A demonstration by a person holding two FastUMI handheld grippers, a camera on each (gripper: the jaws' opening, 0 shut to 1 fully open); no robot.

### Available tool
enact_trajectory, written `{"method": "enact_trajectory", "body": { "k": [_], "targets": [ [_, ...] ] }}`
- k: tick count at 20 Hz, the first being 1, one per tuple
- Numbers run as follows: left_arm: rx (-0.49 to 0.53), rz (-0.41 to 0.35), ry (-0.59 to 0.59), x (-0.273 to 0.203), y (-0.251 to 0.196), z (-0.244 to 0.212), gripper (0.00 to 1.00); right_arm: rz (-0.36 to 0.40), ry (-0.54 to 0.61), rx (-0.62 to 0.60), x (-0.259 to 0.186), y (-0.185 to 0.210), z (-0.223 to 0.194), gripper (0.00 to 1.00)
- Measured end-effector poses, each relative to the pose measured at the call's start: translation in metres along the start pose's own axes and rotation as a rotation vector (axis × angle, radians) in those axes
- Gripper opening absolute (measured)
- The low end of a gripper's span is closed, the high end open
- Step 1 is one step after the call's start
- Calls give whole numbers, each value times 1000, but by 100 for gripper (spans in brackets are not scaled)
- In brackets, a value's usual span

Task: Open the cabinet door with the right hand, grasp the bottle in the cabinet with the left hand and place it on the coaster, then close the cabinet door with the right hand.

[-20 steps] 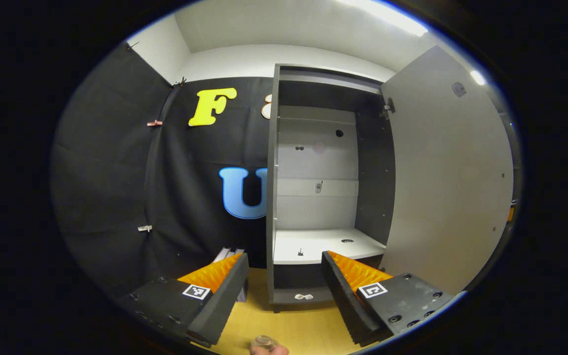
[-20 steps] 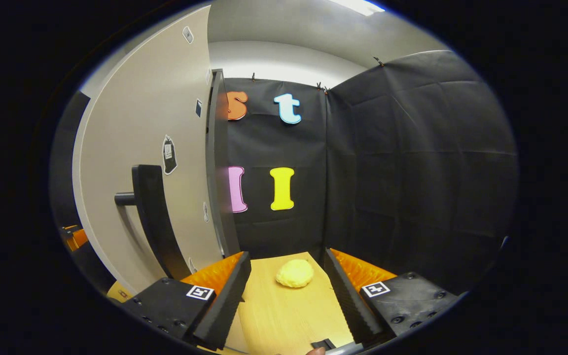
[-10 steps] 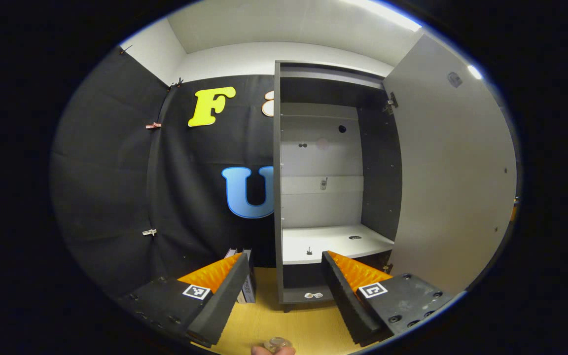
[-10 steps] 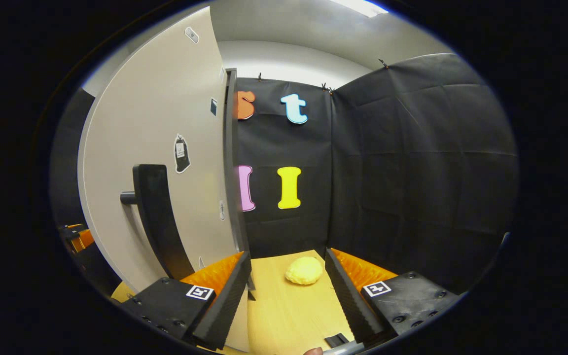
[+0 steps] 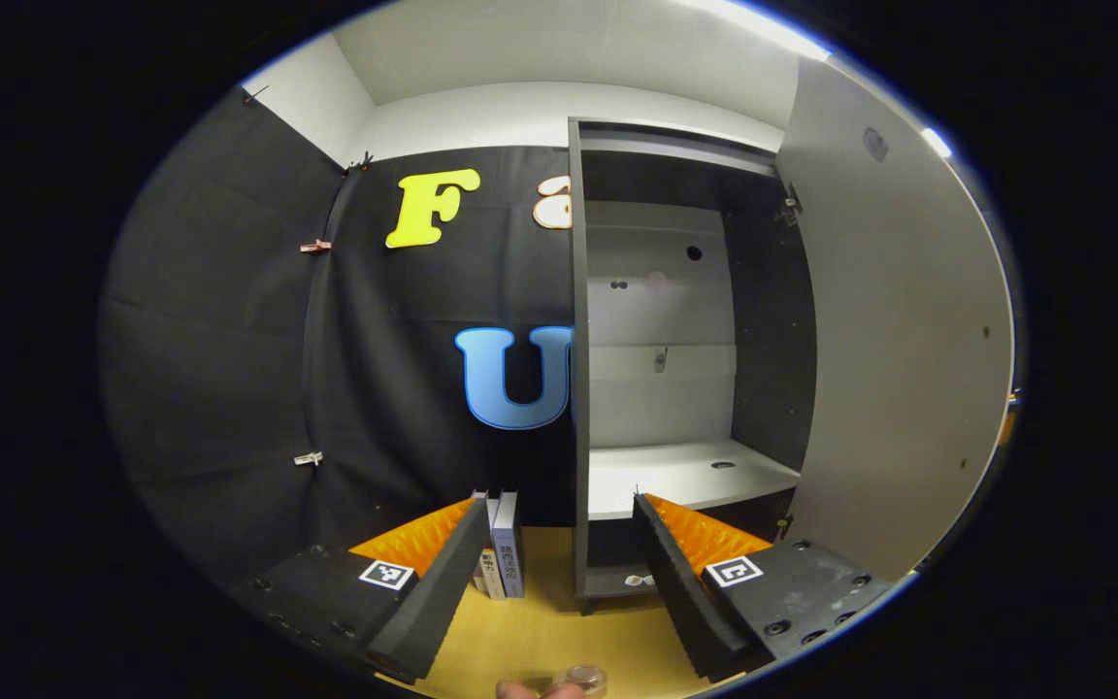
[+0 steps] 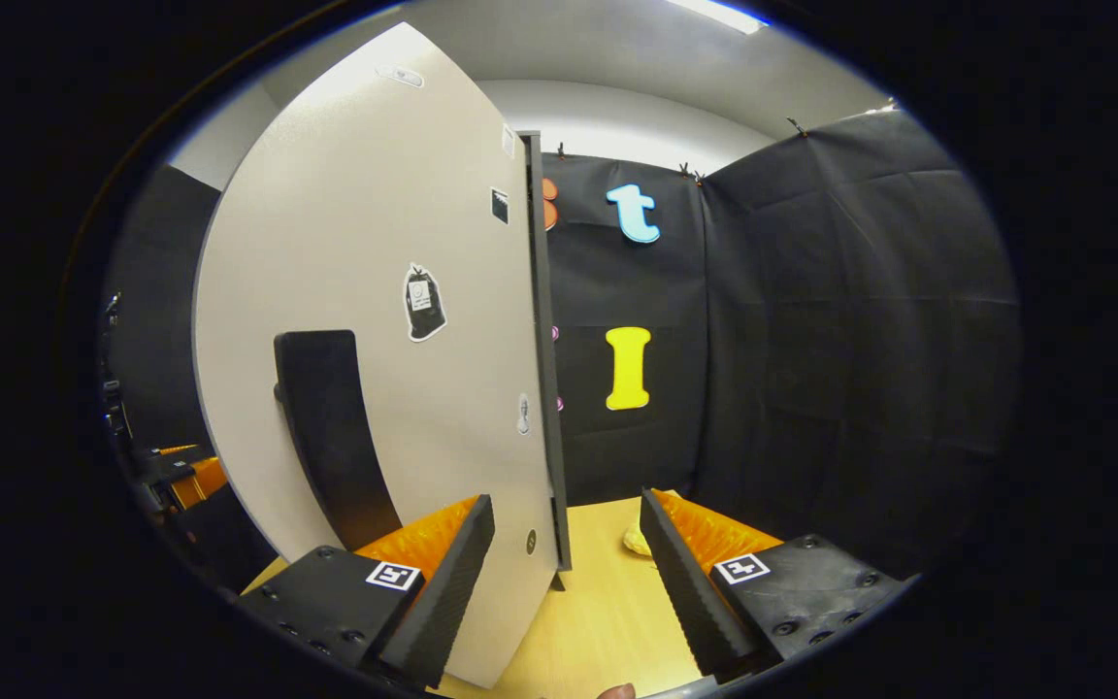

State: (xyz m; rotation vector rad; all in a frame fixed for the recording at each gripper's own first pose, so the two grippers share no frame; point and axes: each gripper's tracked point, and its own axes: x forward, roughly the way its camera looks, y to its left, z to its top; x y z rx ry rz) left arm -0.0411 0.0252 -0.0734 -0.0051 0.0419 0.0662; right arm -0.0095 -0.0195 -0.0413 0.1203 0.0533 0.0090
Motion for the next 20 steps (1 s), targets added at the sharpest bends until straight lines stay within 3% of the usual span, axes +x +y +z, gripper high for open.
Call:
{"method": "enact_trajectory", "body": {
  "k": [5, 12, 20],
  "targets": [
    [-1, 5, 0, 2, 15, -2, 93, 55, 14, 7, 12, 49, -6, 94],
    [-9, 6, -5, 4, 31, -1, 93, 200, 58, 52, 22, 130, -23, 94],
    [-18, 18, -14, 8, 36, 3, 93, 151, 37, 35, 24, 106, -16, 94]
  ]
}}
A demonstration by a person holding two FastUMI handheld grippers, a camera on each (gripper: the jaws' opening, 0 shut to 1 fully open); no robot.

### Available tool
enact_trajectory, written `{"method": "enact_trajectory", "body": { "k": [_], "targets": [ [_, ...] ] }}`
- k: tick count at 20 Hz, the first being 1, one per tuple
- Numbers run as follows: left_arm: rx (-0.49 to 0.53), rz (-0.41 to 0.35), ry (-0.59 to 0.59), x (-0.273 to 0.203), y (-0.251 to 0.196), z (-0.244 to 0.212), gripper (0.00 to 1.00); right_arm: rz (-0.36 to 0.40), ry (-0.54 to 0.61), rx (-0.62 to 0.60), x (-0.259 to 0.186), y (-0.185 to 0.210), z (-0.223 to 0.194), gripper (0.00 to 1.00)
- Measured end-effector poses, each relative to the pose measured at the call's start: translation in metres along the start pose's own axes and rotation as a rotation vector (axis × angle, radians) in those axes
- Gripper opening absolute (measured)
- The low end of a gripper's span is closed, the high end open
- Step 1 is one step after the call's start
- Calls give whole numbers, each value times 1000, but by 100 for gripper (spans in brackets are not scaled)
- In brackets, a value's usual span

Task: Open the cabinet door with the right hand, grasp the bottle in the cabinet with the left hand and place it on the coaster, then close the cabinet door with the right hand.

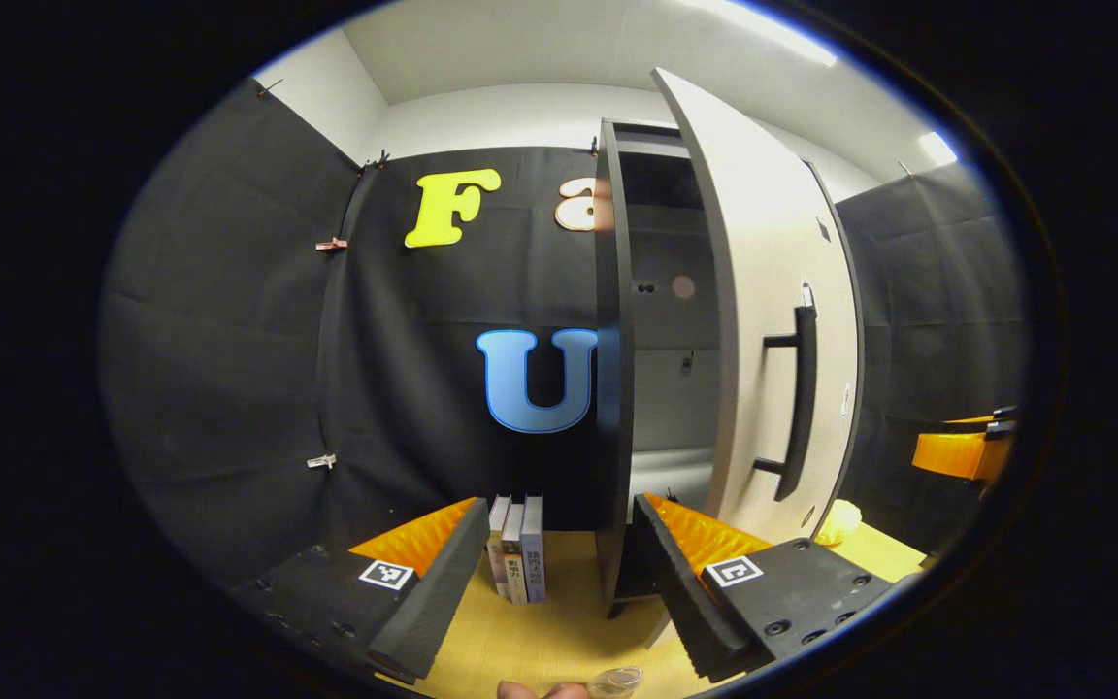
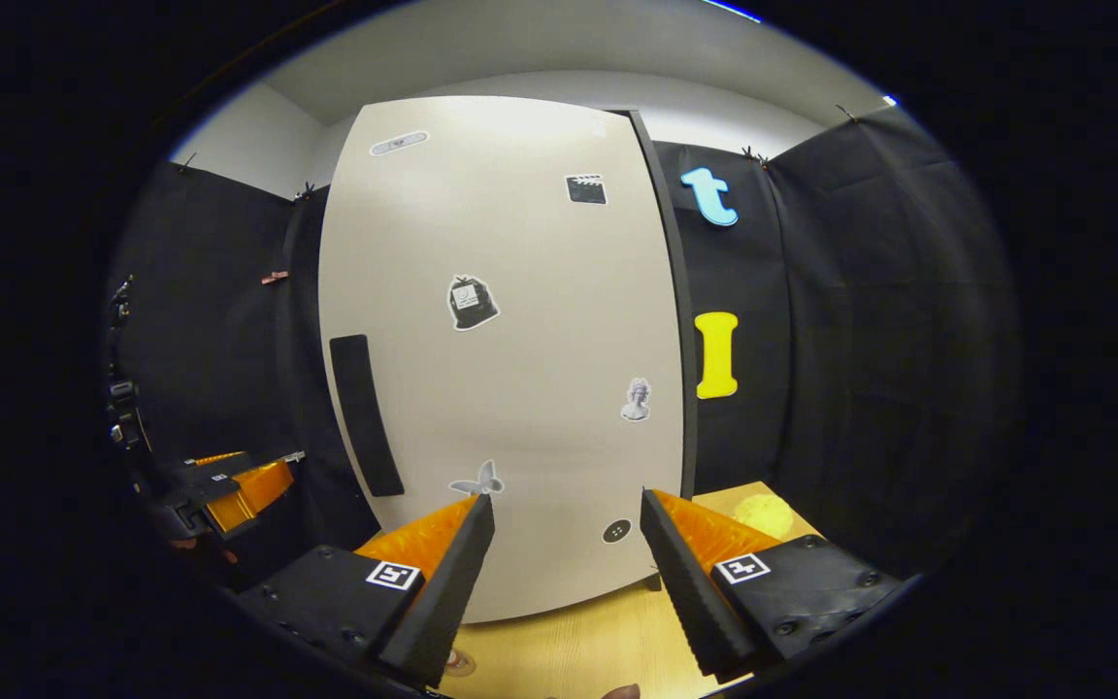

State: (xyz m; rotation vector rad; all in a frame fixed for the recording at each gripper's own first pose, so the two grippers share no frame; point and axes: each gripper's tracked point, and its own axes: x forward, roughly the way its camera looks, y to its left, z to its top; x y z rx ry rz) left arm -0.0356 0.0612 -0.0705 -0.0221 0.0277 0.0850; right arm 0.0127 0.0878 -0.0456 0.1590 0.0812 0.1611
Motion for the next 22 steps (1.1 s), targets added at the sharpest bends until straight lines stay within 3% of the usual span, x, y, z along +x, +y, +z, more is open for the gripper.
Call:
{"method": "enact_trajectory", "body": {
  "k": [22],
  "targets": [
    [42, -38, -45, -2, -91, 36, 93, -79, -99, -104, -24, -93, 37, 94]
  ]
}}
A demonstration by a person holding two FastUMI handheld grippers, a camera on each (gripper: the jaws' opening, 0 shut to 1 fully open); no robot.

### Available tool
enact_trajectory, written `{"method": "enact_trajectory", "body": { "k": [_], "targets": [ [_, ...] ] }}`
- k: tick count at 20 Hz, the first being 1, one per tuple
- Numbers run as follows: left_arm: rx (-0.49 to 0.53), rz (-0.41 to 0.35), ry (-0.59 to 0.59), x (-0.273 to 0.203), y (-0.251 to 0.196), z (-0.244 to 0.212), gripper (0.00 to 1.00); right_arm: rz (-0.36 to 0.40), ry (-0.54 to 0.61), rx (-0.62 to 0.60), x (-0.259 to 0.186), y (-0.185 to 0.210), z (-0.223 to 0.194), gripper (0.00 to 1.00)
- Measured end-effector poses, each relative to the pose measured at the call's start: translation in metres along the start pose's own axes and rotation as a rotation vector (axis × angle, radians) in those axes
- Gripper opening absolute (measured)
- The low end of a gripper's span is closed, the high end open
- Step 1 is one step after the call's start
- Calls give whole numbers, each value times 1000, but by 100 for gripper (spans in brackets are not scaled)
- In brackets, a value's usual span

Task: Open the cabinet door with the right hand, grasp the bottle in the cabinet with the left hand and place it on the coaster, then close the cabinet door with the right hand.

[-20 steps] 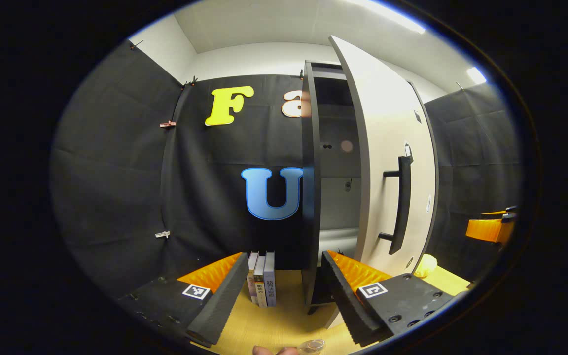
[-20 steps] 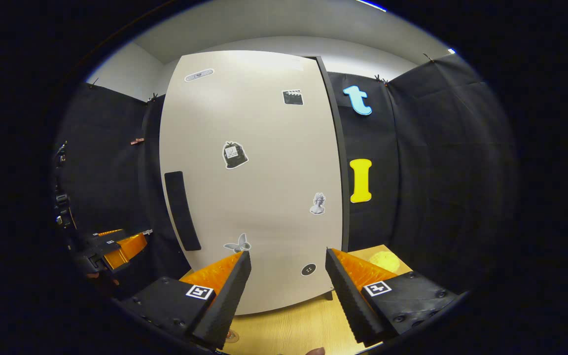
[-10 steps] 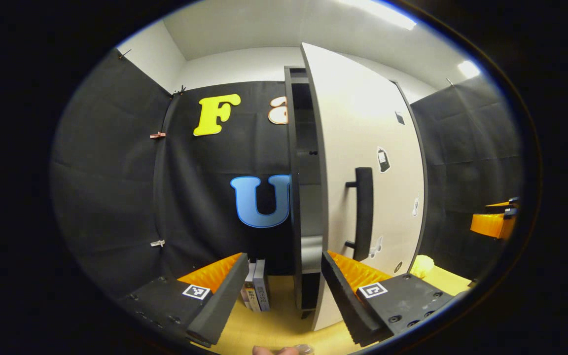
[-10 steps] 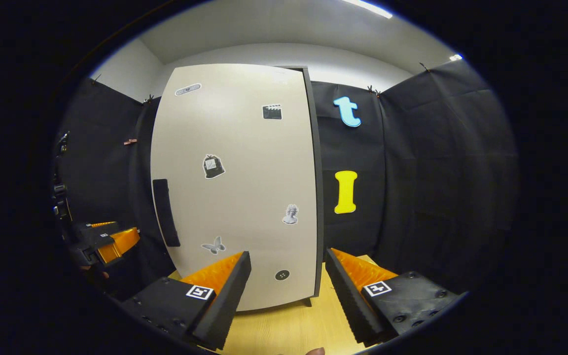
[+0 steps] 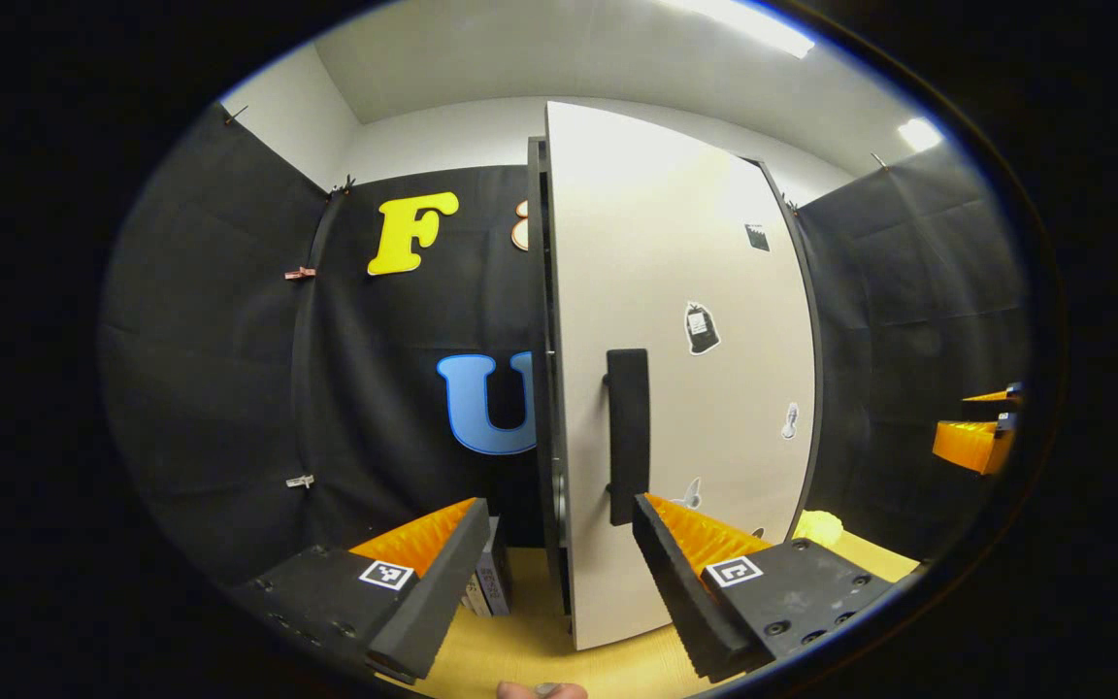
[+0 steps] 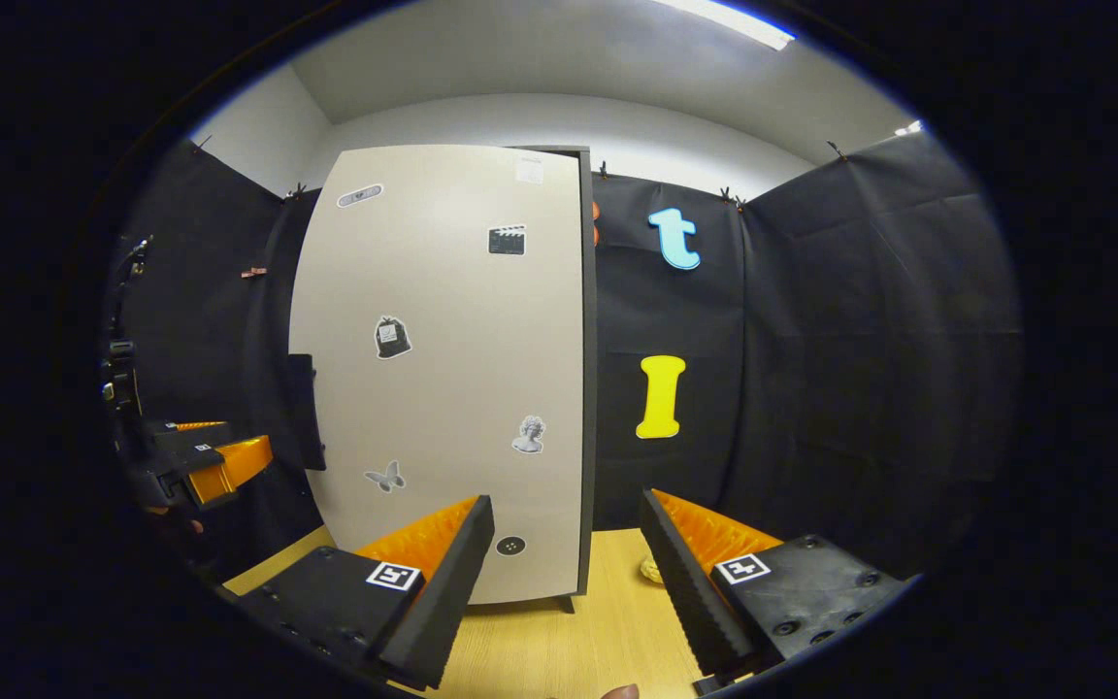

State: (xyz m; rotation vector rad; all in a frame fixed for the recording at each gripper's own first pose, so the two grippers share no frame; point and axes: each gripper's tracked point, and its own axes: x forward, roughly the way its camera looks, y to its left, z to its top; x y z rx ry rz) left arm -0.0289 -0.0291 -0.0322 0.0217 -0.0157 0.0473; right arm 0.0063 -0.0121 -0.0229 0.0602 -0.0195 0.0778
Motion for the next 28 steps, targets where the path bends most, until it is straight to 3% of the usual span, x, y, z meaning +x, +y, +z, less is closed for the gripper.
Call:
{"method": "enact_trajectory", "body": {
  "k": [28],
  "targets": [
    [-10, -13, 3, 6, -17, 2, 94, -26, 11, -9, 6, -12, -9, 94]
  ]
}}
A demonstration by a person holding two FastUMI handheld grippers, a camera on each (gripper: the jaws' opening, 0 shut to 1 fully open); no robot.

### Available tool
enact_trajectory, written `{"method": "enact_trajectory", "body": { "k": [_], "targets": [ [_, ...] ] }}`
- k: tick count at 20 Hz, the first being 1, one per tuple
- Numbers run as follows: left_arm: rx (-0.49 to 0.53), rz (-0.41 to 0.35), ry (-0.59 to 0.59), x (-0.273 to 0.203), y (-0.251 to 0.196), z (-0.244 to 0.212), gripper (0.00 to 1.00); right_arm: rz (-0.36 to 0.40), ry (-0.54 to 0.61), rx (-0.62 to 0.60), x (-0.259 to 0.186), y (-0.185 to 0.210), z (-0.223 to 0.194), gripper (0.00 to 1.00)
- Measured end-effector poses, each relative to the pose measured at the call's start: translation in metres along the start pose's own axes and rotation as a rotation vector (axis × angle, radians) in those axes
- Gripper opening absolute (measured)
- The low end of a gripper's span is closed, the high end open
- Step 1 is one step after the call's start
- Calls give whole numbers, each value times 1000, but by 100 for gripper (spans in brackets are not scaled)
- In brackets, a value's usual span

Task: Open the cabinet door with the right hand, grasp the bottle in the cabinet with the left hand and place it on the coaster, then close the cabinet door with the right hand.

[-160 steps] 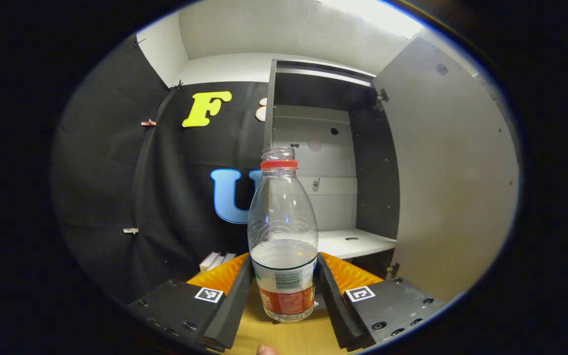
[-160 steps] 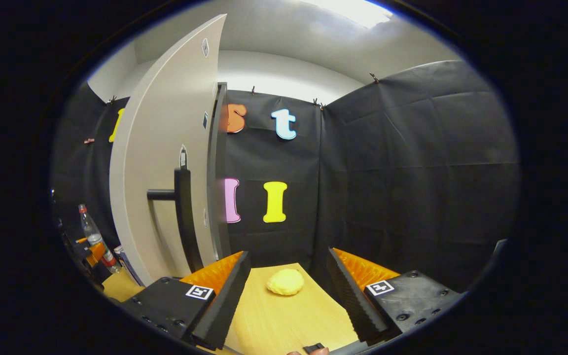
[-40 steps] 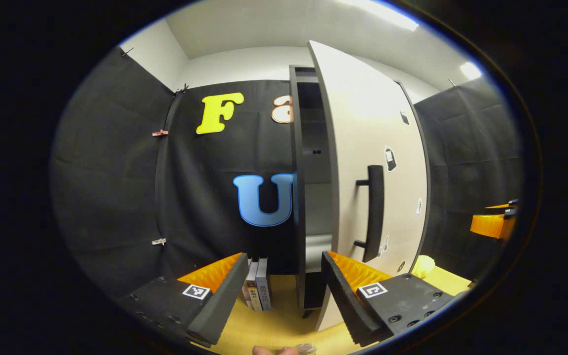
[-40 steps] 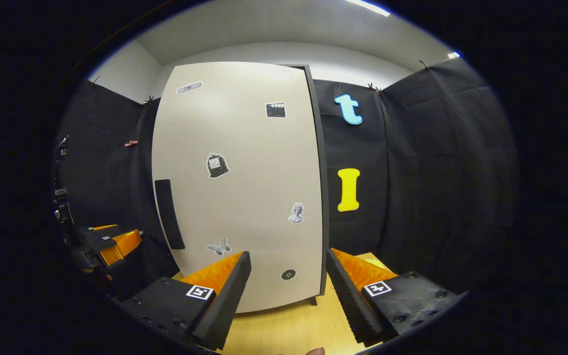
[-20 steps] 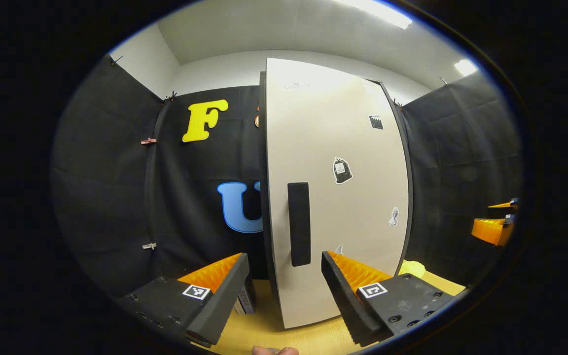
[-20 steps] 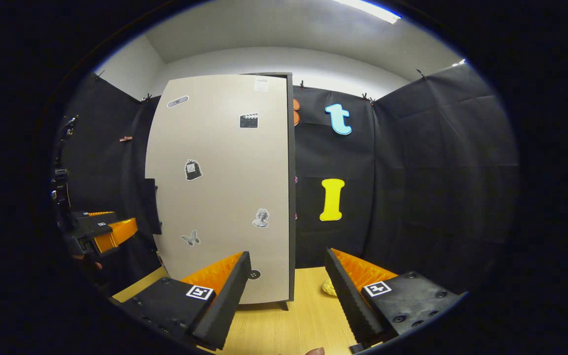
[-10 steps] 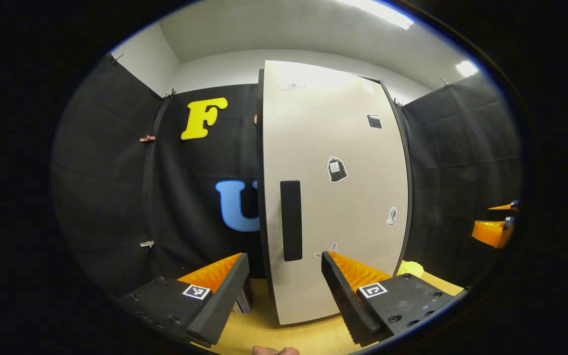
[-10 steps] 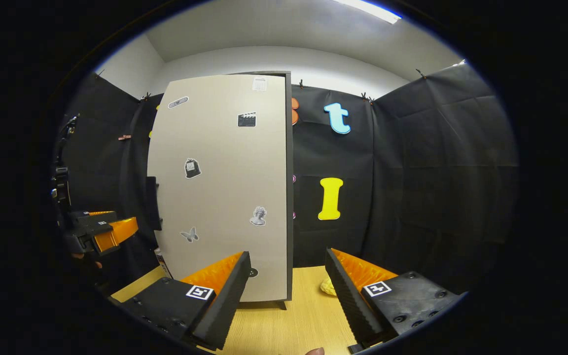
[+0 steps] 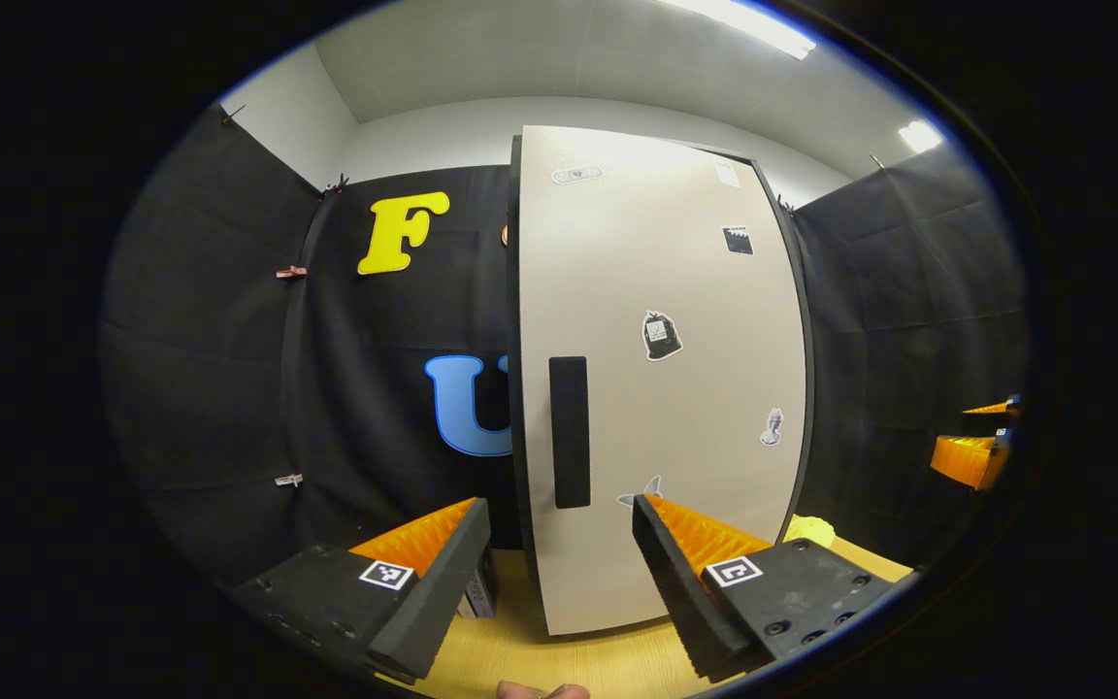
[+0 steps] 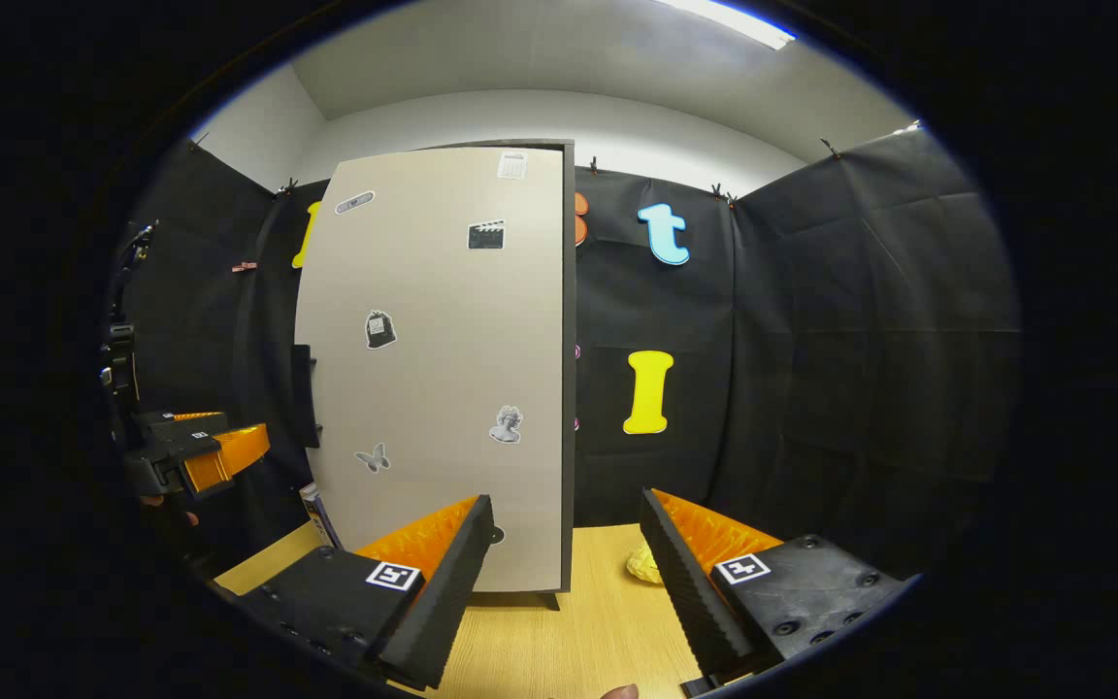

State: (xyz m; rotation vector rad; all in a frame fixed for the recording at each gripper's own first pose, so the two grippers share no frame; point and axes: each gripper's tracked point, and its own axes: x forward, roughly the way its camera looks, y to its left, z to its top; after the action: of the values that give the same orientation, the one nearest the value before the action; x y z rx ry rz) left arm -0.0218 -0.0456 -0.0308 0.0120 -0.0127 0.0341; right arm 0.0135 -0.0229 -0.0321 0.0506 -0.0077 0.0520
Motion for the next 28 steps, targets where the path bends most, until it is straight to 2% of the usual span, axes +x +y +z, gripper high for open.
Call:
{"method": "enact_trajectory", "body": {
  "k": [28],
  "targets": [
    [17, -3, -27, -5, -1, 3, 93, -11, -24, -7, -5, -2, 7, 94]
  ]
}}
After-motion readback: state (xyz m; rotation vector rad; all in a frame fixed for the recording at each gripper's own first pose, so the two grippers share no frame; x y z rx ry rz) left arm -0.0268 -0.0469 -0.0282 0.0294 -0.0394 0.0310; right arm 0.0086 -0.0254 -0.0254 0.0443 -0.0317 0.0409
